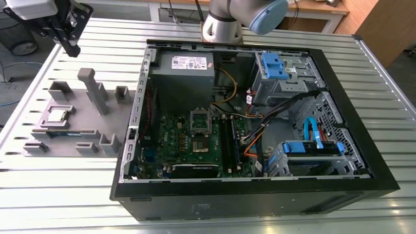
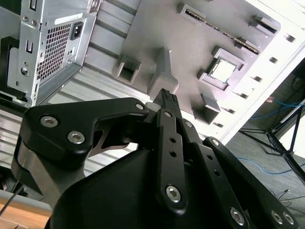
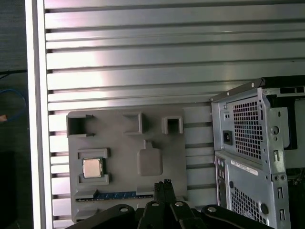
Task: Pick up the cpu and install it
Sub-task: 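Reach for the cpu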
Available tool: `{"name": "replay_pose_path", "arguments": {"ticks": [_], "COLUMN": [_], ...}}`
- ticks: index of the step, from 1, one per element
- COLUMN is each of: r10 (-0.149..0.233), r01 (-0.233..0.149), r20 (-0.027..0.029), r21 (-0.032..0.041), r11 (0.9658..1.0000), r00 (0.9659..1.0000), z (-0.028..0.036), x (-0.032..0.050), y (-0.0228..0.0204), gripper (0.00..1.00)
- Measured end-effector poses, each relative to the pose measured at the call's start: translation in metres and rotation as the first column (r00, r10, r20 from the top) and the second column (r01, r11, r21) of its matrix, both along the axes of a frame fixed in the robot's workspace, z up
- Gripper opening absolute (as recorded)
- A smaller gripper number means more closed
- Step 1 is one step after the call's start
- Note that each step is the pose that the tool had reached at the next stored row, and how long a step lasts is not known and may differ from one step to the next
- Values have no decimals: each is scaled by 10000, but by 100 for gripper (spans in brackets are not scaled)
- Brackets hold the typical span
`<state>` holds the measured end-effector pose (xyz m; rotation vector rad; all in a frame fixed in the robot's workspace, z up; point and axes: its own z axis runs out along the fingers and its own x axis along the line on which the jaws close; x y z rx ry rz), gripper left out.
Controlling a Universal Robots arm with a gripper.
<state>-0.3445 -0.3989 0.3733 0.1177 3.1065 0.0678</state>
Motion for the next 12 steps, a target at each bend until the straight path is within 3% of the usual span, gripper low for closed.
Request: {"name": "replay_pose_path", "arguments": {"ticks": [12], "r10": [1], "r01": [-1], "r20": [0], "r21": [0], "r11": [10000], "r00": [10000], "z": [-71], "x": [-172], "y": [0], "gripper": [11]}}
